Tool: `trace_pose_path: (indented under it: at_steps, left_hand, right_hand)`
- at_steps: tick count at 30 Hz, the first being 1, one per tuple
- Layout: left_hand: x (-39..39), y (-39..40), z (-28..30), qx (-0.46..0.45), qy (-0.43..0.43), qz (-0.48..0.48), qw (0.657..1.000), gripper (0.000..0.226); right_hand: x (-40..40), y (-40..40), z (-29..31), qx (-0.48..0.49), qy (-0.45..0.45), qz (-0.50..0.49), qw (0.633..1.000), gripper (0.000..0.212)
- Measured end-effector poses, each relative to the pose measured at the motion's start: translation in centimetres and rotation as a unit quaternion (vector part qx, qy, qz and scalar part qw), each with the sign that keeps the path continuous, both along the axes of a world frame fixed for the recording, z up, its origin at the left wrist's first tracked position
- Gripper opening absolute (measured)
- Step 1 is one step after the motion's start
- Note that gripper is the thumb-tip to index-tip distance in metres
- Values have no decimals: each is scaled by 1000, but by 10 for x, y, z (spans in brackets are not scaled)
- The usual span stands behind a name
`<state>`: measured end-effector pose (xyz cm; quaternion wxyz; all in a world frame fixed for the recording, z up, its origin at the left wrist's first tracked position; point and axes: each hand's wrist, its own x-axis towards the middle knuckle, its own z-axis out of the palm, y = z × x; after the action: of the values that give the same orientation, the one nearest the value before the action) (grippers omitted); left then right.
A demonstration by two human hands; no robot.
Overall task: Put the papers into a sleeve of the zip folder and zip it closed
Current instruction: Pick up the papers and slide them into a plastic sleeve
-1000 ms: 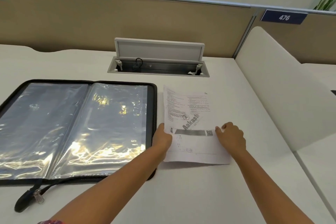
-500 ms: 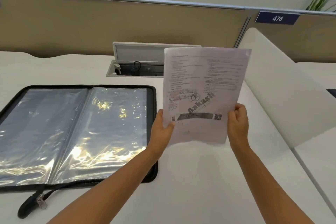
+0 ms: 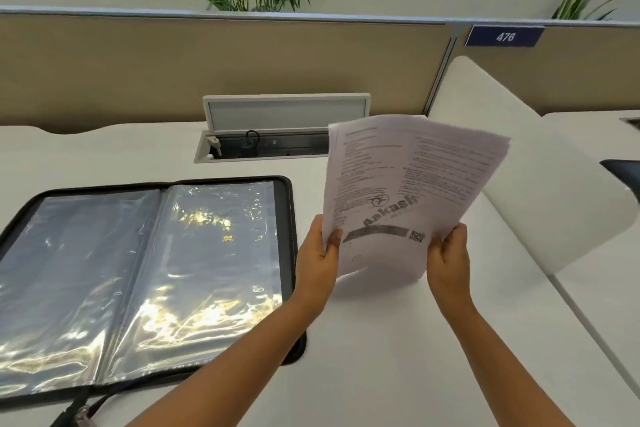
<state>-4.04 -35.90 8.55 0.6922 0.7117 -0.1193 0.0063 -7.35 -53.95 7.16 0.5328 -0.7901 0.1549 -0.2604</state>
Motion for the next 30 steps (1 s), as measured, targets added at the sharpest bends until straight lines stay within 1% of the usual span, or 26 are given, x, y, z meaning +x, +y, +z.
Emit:
trace_pose_path:
  at_steps: [6,11,17,24,27,30]
  left_hand:
    - [1,-2,-8,-26,19,-21,999,26]
    - [6,-3,-17,-3,56,-20,998,26]
    - [5,-5,-14,-7,86,-25,996,19]
    - [12,11,0,-35,58,-4,998,17]
    - [17,24,3,-41,47,9,998,18]
    - [22,42,2,-38,45,30,998,17]
  right_hand:
    - [-4,5,0,7,-4,-15,1000,15]
    - [-5,7,-2,0,13,-28,1000,14]
    - [-8,4,3,-29,33,-12,999,14]
    - [-9,10,21,-39,41,17,998,17]
    - [-6,19,21,-25,53,49,997,17]
    - [-1,30,16,-31,79,85,993,13]
